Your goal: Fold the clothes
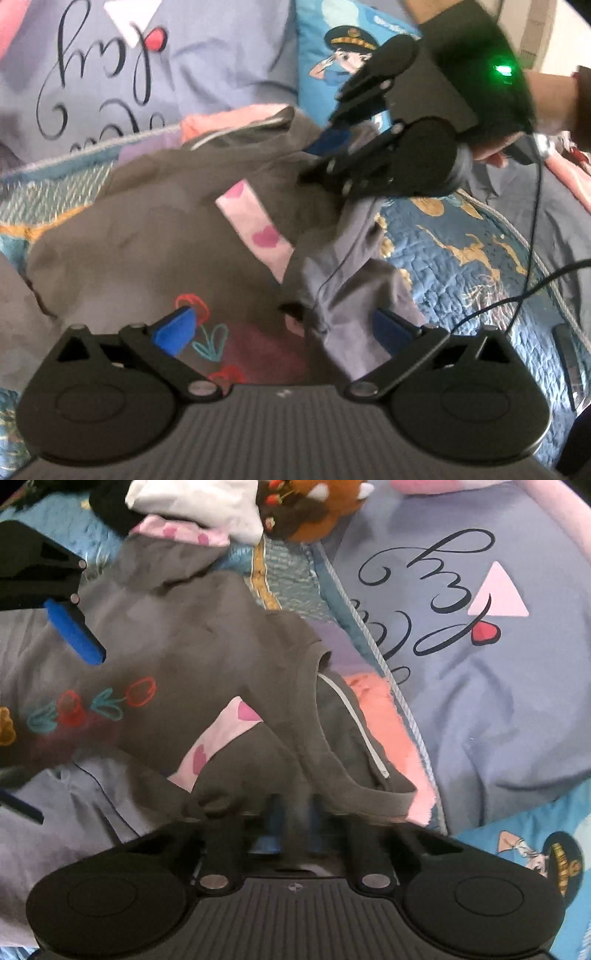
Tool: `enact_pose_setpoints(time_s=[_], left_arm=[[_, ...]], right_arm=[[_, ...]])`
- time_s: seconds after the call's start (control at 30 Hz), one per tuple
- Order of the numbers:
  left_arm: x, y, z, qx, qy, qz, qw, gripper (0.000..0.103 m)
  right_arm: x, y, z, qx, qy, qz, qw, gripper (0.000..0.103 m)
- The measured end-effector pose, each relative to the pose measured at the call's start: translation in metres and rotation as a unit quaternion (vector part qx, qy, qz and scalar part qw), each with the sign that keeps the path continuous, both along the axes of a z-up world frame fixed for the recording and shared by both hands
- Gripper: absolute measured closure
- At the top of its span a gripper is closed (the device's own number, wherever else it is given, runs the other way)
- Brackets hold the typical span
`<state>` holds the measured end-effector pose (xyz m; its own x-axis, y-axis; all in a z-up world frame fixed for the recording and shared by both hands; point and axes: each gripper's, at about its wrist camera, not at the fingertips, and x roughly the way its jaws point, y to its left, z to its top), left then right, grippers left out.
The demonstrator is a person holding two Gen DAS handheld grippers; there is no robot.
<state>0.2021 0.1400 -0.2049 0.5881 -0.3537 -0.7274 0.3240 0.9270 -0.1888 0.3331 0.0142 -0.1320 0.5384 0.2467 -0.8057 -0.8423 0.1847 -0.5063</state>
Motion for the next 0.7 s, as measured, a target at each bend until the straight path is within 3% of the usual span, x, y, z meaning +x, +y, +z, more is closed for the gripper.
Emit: enact_pose_setpoints(time_s=[0.2, 0.43, 0.53, 0.7], left_arm=[[0.011, 0.026, -0.005, -0.043, 0.016, 0.027, 0.9986, 0.001], [0.017, 0.046, -0.005, -0.077, 0.022, 0.053, 0.9954, 0.001], [0.017, 0.052, -0.003, -0.090, 0.024, 0.057, 0.9940, 0.000], [0.016, 0.054, -0.003, -0.080, 0.024, 0.066, 0.9943, 0.001]], right_arm=[[-0.018, 0.012, 0.032, -0.015, -0.024, 0.027, 0.999, 0.101], [-0.013, 0.044, 0.090, 0.042, -0.068, 0.047, 0.996, 0.101], [0.000, 0.061, 0.085, 0.043, -0.059, 0.042, 0.996, 0.101], [0.021, 0.079, 0.051, 0.032, -0.030, 0.020, 0.999, 0.101]])
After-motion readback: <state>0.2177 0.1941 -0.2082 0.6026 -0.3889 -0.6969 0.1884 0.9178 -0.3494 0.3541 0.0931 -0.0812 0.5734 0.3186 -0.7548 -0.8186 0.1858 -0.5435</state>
